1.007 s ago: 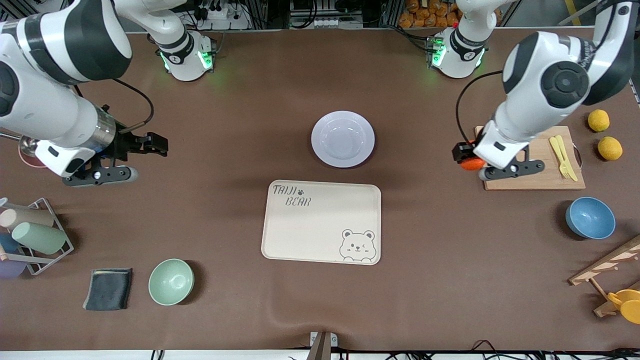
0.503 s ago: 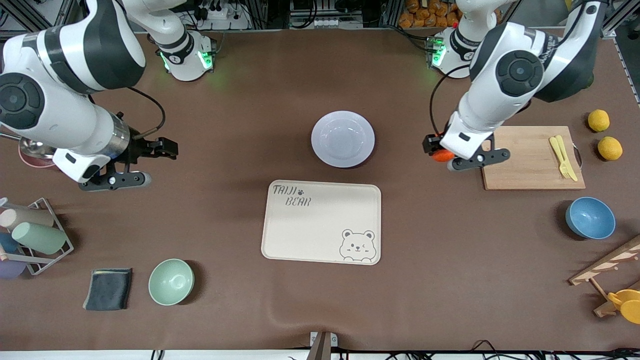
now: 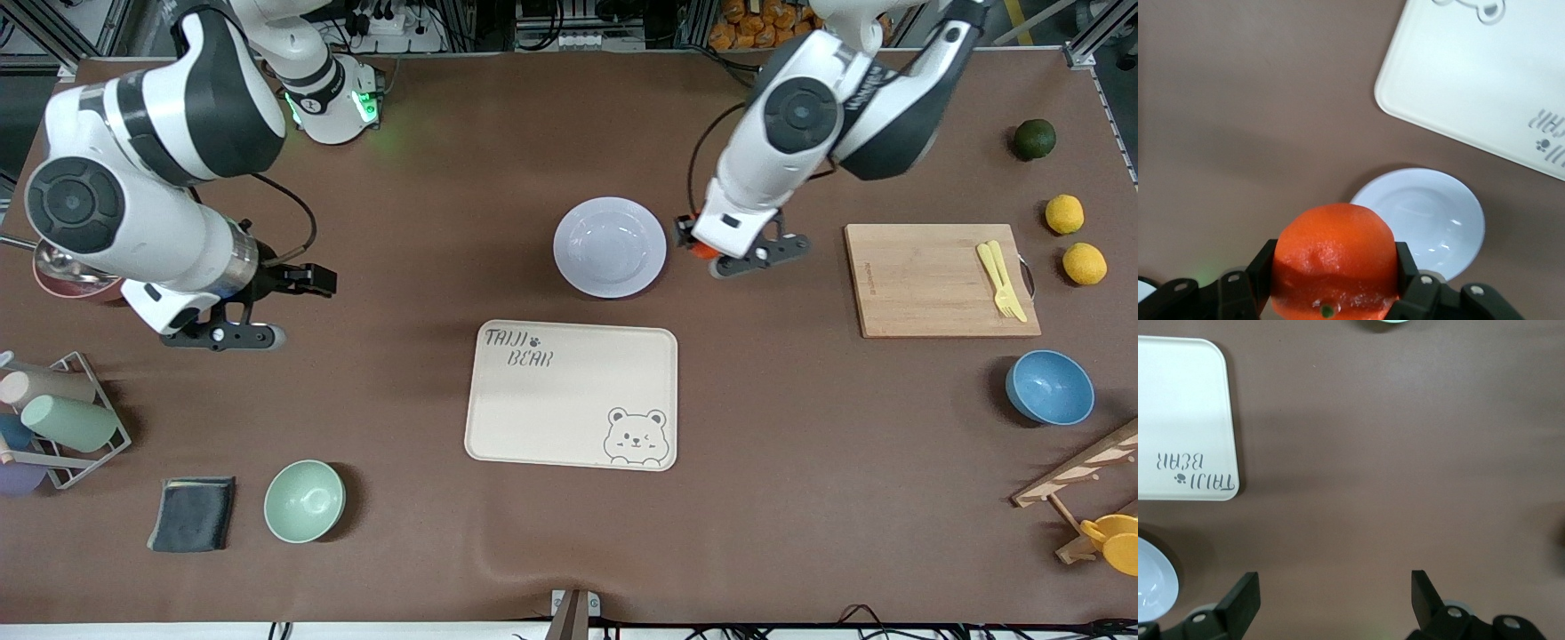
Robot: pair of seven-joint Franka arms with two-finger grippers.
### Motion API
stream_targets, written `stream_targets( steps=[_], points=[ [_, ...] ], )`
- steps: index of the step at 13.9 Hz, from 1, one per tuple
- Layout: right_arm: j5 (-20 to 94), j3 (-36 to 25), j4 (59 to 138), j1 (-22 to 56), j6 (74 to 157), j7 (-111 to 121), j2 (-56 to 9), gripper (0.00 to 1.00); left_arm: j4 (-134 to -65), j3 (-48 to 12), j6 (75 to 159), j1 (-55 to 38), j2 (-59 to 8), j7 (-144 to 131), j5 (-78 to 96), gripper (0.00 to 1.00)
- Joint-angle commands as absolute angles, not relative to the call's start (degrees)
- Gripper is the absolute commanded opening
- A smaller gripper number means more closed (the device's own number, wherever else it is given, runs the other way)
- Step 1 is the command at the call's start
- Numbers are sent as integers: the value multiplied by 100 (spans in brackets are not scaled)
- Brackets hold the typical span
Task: Place orange and plate with both arms
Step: 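Carry the orange with the left gripper over the white plate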
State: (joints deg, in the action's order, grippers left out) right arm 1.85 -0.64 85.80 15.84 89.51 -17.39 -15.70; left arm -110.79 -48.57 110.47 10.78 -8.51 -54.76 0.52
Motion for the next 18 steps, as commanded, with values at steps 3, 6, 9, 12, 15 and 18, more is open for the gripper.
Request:
stream_targets(
  steps=[3,6,9,12,15,18],
  points=[
    [193,-105,8104,2038,9052,-2539,-2135,100,-11469,-4869,11750,326,-1343,-6756,115,0],
    [307,-105,8025,1960,9035,-2575,-2136,100,-11784,-4860,12241,-157,-1679,-7486,-8,0],
    [483,-114,8024,1951,9035,-2575,-2171,100,-12461,-4860,13040,-360,-1688,-7664,-9,0],
    [492,-114,8016,1951,9061,-2619,-2232,100,-12849,-4843,13840,-430,-1993,-7726,-26,0],
    [694,-114,8016,1969,9683,-2593,-2425,100,-12867,-4790,14298,-448,-2494,-7795,-429,0],
    [747,-106,8016,2030,9817,-2191,-2672,100,-12789,-4502,14634,-649,-2970,-8443,-1332,0]
  ],
)
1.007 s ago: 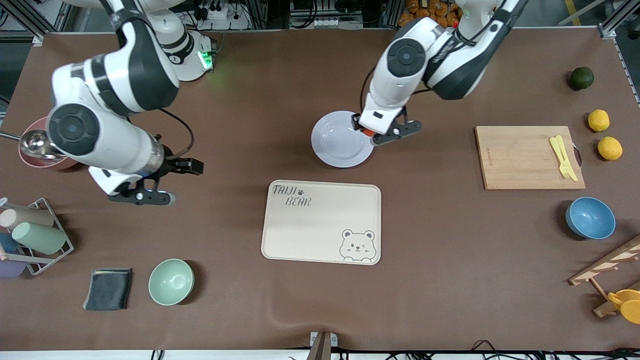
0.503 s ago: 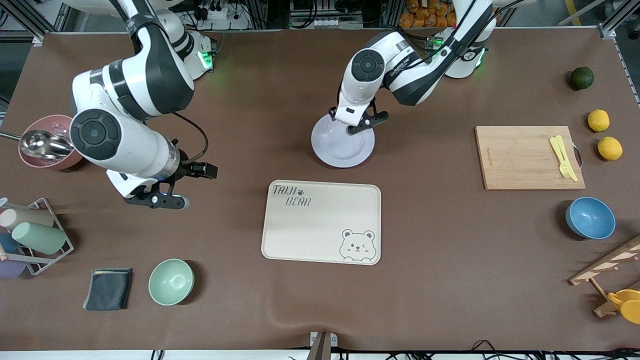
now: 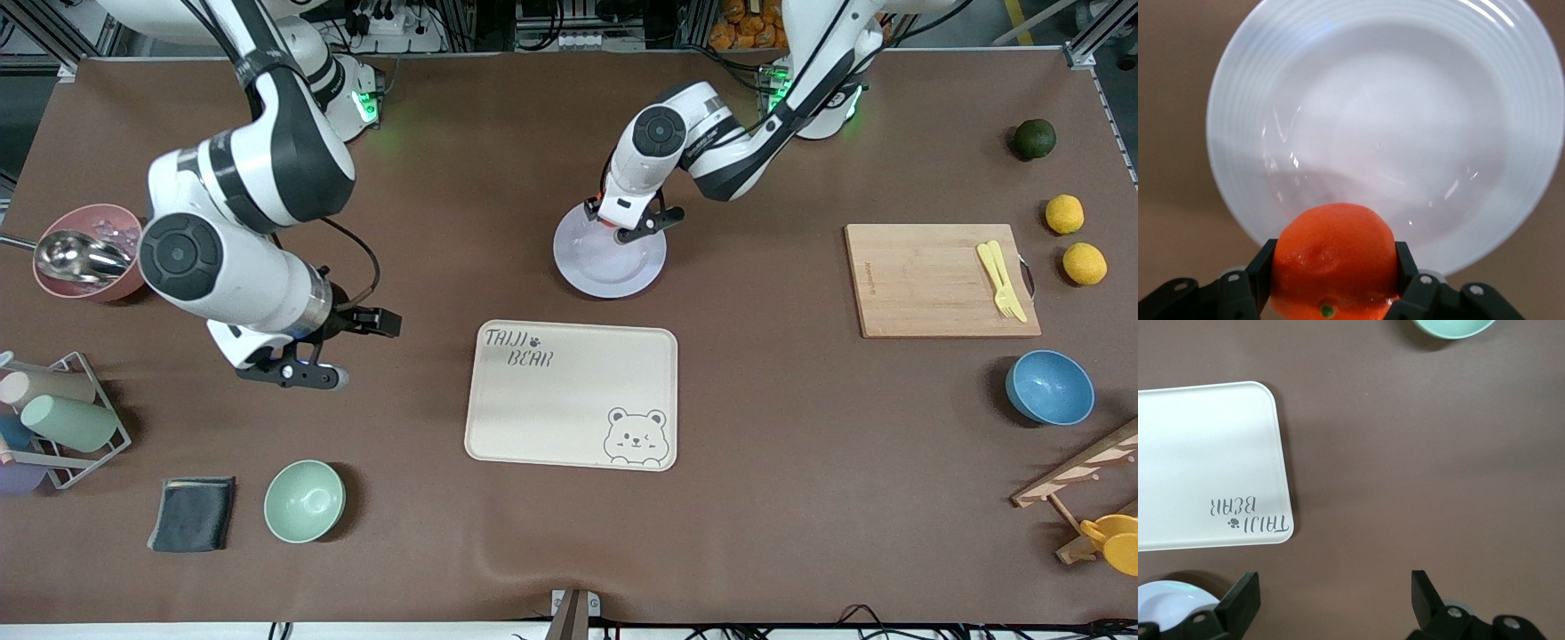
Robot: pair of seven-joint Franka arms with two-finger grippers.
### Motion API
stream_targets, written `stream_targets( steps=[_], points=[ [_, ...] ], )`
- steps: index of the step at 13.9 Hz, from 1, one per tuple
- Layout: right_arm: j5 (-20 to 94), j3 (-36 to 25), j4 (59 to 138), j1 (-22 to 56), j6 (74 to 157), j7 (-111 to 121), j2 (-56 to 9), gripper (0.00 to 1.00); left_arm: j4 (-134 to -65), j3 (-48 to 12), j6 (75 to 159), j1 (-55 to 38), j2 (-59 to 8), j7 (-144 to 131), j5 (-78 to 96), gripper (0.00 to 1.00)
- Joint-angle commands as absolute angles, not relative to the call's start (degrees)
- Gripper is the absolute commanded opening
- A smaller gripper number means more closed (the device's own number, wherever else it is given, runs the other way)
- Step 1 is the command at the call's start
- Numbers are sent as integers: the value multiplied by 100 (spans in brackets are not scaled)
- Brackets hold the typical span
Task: Place orange and plate with both arms
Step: 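Lower the orange onto the plate and open the left gripper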
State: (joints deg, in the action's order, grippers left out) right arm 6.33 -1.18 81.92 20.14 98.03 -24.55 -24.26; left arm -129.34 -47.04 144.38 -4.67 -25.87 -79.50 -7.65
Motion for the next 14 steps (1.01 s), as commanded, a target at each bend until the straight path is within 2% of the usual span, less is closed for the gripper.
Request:
stream_targets(
  steps=[1,5,8,9,10,11,14],
  points=[
    [791,-105,8024,2048,9809,-1884,-2681,100,-12736,-4343,14634,-772,-3040,-8681,-1632,0],
    [1272,-97,8068,2171,9888,-1215,-2795,100,-12384,-4158,14634,-878,-3383,-8912,-1828,0],
    [2781,-97,8331,2171,9529,-1091,-2997,100,-12305,-4122,14608,-906,-3349,-8938,-1828,10],
    [3056,-97,8402,2241,9501,-1090,-3006,100,-12279,-4122,14607,-888,-3349,-8947,-1828,23],
    [3137,-97,8533,2285,9536,-1177,-2997,100,-12261,-4113,14607,-923,-3349,-8973,-1819,75],
    [3190,-97,8673,2259,9554,-1186,-2988,100,-12235,-4113,14607,-940,-3349,-9052,-1819,100],
    [3971,-105,9227,2127,9562,-688,-2892,100,-12182,-4122,14398,-853,-3051,-9141,-1828,100]
  ],
)
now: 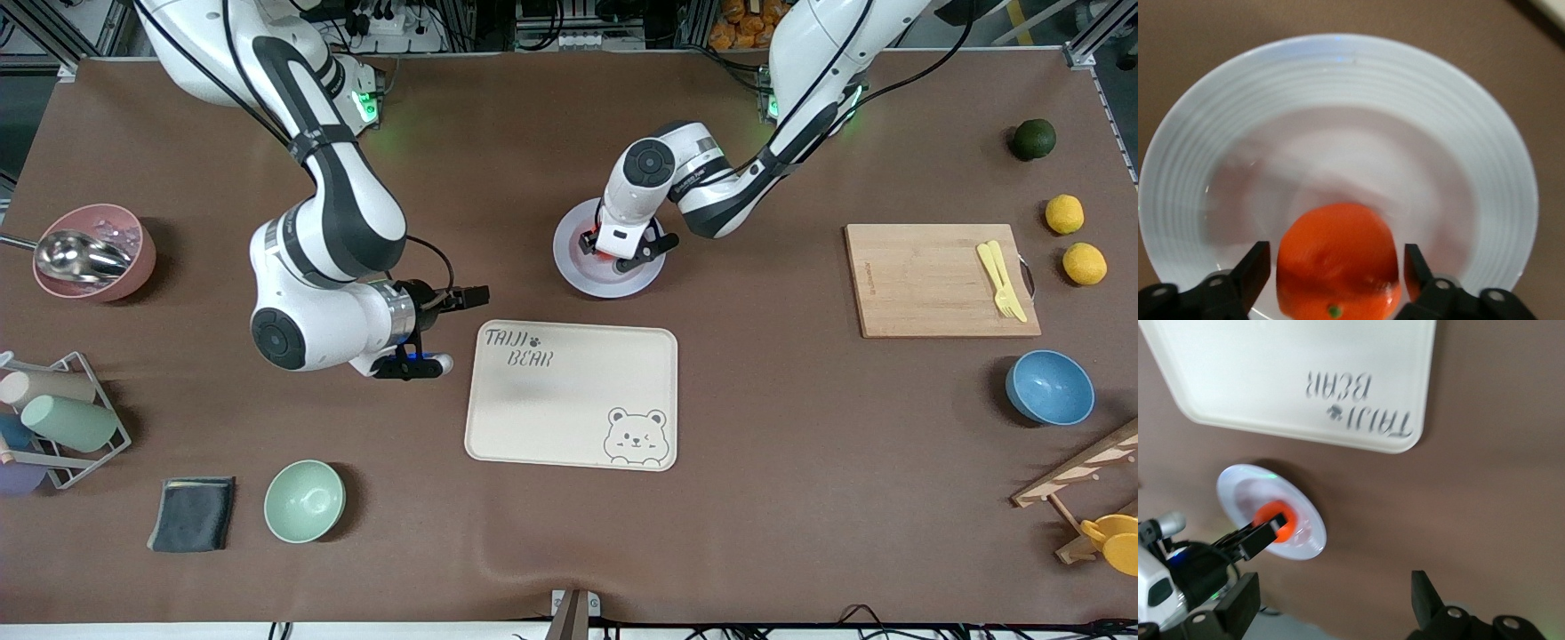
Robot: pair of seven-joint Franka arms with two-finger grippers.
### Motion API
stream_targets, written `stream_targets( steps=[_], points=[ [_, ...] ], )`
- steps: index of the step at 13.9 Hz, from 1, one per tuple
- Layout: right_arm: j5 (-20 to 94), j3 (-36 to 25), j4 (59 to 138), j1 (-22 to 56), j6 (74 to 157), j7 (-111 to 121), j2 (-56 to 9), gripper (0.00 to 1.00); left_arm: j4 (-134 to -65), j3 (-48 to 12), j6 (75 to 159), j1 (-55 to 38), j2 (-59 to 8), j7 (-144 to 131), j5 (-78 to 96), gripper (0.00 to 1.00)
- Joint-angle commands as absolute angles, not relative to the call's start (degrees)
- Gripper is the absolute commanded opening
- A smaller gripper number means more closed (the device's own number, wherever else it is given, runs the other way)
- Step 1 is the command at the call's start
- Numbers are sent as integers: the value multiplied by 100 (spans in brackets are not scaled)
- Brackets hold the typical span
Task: Place orange and plate with both arms
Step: 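Lower the orange onto the plate and open the left gripper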
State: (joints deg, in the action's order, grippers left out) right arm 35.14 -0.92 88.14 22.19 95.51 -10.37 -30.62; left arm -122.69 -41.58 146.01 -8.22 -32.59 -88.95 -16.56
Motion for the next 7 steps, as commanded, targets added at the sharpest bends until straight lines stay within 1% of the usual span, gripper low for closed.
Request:
stream_targets(
  steps=[1,2,5,7],
  points=[
    [4025,-105,9359,2118,9615,-494,-2857,100,-12103,-4131,14162,-835,-2824,-9141,-1828,100],
    [4043,-105,9587,2109,9772,-327,-2813,100,-11981,-4140,13863,-800,-2621,-9141,-1767,100],
    [4612,-105,10439,2136,10221,104,-2488,100,-11437,-4166,12932,-582,-2128,-9272,-1731,100],
    [4972,-105,10817,2145,10248,647,-2487,100,-11024,-4166,12500,-344,-1795,-9272,-1723,100]
  ],
)
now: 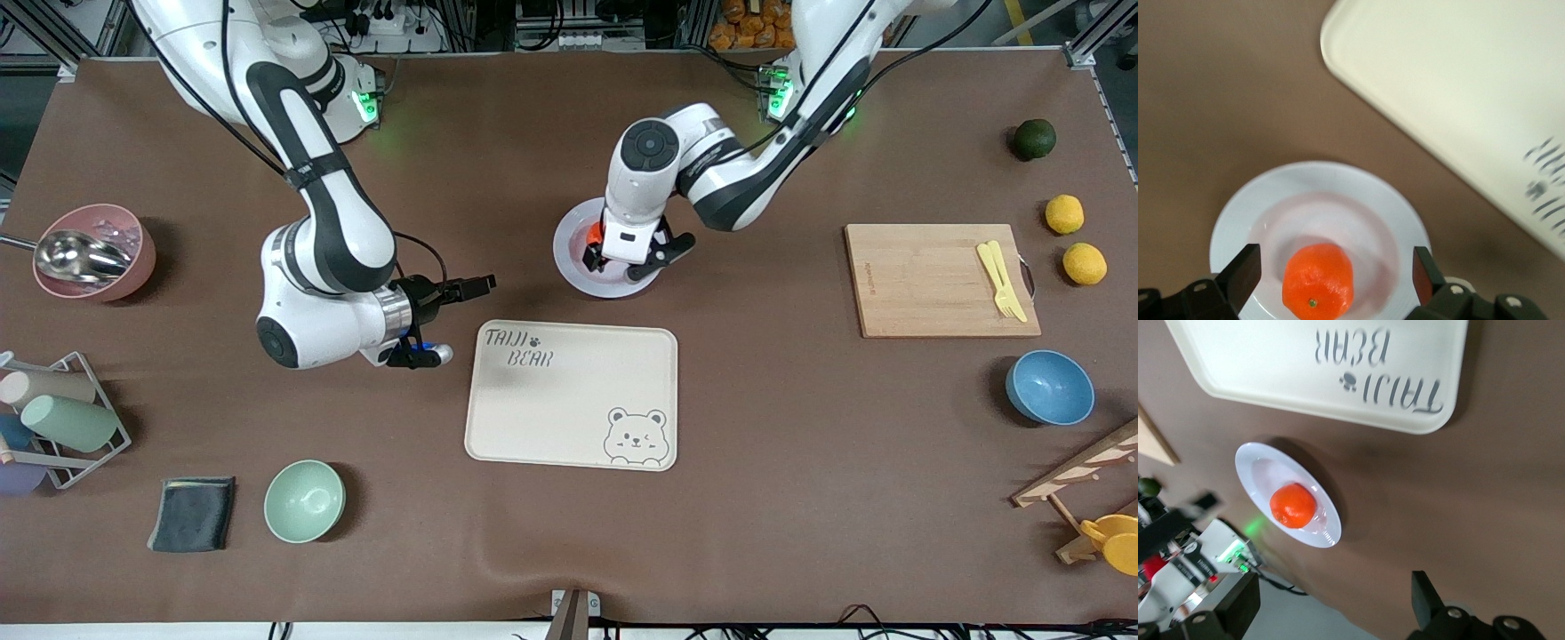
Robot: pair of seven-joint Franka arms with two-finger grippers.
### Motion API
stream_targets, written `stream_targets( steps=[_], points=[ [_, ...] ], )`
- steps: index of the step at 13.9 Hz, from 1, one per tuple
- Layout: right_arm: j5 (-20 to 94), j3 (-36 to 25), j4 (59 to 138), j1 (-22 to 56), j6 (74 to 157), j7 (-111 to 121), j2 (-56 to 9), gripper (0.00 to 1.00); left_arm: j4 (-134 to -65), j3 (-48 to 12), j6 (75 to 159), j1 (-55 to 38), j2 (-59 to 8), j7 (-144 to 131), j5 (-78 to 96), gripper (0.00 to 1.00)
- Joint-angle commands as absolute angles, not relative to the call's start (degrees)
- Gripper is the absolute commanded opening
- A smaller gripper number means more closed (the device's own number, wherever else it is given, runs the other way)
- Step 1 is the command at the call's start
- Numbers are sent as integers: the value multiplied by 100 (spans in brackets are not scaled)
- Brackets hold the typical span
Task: Place orange and plate with both arms
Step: 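Grip the plate rim with the right gripper while the left gripper withdraws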
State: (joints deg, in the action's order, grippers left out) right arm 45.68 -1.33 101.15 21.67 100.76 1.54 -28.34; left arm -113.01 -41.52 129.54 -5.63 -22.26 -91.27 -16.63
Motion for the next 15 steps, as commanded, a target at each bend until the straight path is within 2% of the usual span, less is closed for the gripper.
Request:
stream_targets(
  steps=[1,6,8,12,15],
  points=[
    [5297,-105,11124,2145,10318,1033,-2487,100,-10787,-4166,12324,-169,-1654,-9246,-1653,100],
    [6844,-97,12259,2705,10985,2390,-2522,100,-9301,-4148,11060,692,-1635,-8117,-1529,100],
    [7232,-97,12427,2978,11388,2591,-2549,100,-9168,-4166,10662,975,-1591,-7499,-1521,100],
    [7979,-97,12524,3331,11645,2795,-2575,100,-9009,-4166,10328,1090,-1406,-6840,-1442,100],
    [8269,-97,12542,3524,12163,2786,-2689,100,-8982,-4157,10214,1238,-1398,-6234,-1433,100]
  ],
)
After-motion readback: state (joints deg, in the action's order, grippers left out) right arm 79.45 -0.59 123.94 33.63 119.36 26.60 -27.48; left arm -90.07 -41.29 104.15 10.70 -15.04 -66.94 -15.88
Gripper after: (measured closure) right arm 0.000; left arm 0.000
